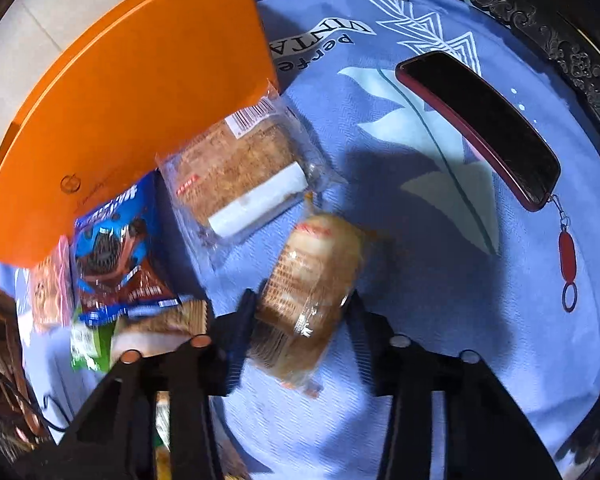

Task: Organize snacks
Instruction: 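Grasp the bread-stick bag with the right tool while the left tool grasps the pink cookie bag, then carry both bags over the orange box and open both tools to drop them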

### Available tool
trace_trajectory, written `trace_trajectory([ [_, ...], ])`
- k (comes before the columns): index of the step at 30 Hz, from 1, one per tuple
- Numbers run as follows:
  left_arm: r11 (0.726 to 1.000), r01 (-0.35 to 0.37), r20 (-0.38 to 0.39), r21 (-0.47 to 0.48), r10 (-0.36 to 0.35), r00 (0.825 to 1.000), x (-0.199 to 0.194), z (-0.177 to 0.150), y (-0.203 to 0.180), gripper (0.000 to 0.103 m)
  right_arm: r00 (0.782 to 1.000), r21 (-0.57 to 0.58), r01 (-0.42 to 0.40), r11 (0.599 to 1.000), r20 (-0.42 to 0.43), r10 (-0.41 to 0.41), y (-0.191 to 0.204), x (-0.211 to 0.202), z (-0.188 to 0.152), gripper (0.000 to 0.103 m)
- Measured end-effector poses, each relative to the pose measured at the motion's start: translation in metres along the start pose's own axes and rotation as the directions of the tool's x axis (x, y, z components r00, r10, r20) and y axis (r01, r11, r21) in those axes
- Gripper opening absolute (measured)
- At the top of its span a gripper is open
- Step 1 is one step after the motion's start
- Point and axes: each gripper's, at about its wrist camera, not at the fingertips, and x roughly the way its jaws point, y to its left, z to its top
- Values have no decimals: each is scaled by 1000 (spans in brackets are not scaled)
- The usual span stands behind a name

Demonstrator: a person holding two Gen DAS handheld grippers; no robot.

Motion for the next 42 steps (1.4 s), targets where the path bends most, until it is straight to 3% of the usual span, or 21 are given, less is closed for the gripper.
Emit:
trace_trajectory([
  [9,1000,-16,-17,22,16,1000,25,9,-1,99,993,-70,-54,996,104,61,-32,-48,-31,36],
  [17,1000,-5,-117,31,9,993,105,36,-16,99,973,-164,-110,980,183,140,-25,-96,-43,36],
  [23,995,-68,-198,68,80,977,162,43,-30,99,966,-206,-130,970,194,171,-14,-96,-34,36],
  [30,996,-83,-238,43,91,967,193,41,-26,99,960,-263,-144,954,198,199,1,-98,-38,36],
  [35,991,-104,-175,86,118,977,199,38,-31,99,958,-288,-136,948,206,200,8,-99,-37,36],
  [42,988,-122,-107,99,133,985,191,31,-34,78,958,-282,-129,951,212,193,6,-99,-36,36],
])
